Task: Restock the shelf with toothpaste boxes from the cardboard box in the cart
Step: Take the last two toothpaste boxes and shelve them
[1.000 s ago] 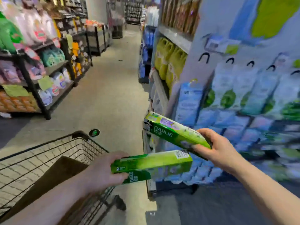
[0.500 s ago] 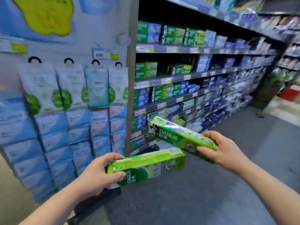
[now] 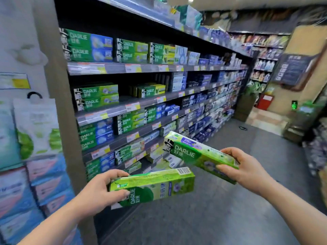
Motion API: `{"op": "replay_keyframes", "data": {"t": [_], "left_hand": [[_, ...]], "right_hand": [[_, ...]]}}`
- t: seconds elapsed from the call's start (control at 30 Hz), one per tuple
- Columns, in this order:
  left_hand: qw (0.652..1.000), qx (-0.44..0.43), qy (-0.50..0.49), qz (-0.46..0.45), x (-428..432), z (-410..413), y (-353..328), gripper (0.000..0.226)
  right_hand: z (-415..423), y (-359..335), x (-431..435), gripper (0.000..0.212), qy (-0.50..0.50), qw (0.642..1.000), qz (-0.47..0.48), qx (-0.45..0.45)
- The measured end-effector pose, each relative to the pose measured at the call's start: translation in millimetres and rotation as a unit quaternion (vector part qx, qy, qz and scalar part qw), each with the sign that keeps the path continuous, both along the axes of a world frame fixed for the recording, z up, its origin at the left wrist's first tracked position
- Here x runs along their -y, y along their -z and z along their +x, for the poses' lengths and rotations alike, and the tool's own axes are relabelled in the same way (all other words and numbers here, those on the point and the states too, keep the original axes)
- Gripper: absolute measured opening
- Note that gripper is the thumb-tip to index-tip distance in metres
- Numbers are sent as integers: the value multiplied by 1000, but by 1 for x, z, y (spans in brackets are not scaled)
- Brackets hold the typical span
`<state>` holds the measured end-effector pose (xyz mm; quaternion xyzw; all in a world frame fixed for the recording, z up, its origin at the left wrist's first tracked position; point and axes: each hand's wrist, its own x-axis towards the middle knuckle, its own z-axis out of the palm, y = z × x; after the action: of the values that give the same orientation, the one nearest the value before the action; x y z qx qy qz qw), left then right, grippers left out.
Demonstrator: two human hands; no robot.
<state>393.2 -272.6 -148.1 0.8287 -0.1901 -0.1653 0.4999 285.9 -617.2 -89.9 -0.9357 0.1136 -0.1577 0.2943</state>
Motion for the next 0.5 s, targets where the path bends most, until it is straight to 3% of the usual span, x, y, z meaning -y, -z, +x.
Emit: {"op": "replay_keyframes", "data": {"t": [0.27,0.5], "left_hand": [[999,19,-7,25,52,95,-8,32],[995,17,-84,51,72,138,-12,34]], "right_hand": [[98,-8,52,34,10,1000,-6,10],[207,-16,79,35,-92,996,-11,10]]}}
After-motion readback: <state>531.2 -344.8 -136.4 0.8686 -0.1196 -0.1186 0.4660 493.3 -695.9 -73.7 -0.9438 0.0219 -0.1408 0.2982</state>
